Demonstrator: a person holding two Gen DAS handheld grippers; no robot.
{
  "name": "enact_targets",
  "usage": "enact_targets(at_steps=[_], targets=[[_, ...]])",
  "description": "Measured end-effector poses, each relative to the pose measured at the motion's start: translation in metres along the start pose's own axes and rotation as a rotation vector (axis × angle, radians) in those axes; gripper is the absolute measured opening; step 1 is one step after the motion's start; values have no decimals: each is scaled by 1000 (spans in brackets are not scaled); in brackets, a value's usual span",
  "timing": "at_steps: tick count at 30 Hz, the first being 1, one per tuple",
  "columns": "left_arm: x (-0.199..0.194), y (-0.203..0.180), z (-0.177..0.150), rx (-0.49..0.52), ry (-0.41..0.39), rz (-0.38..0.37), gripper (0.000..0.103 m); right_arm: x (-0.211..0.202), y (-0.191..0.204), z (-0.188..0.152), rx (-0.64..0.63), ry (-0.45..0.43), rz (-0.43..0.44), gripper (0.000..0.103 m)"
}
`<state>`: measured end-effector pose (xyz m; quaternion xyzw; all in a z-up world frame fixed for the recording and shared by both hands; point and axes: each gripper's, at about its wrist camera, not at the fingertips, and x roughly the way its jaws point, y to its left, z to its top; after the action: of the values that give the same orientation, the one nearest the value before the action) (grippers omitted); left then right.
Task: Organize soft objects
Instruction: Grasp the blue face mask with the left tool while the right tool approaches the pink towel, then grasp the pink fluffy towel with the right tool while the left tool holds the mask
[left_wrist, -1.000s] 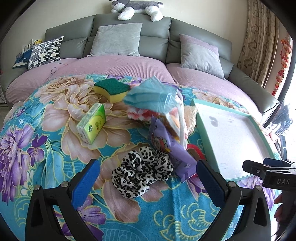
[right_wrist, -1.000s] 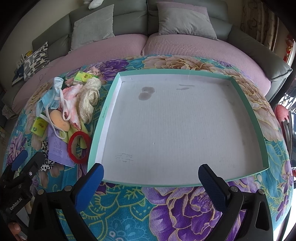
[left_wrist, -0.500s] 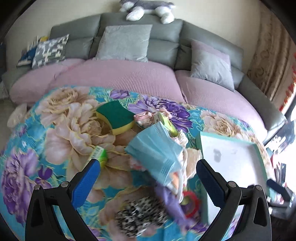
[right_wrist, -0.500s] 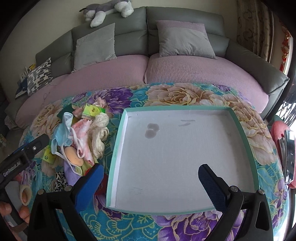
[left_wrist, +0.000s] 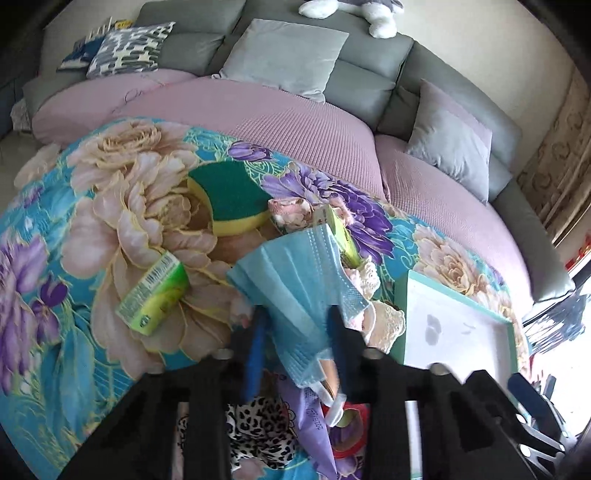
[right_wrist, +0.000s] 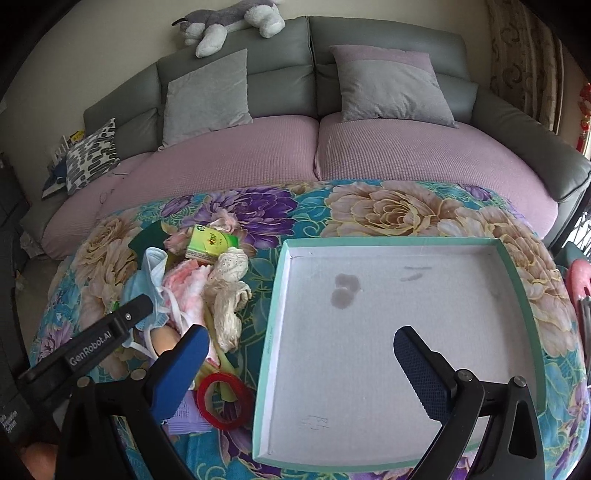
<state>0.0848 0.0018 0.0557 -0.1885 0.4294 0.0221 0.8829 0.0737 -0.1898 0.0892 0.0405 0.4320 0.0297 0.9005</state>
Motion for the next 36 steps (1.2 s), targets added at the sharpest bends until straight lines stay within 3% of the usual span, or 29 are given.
enact_targets(at_steps=[3,6,17,36], targets=[[0,6,-2,-8,-21,-2,11,6,8,-2,-25,-8,6,99],[-2,13,-5,-20,-39,-13,8,11,16,-4,-48,-11,33,99],[-16,27,-4,-44,-92,-50,8,25,39,-9,-109,-39,65,97],[-50,75,4,-145,-195,-5,8,49,71,-10,-122,-23,204,48]])
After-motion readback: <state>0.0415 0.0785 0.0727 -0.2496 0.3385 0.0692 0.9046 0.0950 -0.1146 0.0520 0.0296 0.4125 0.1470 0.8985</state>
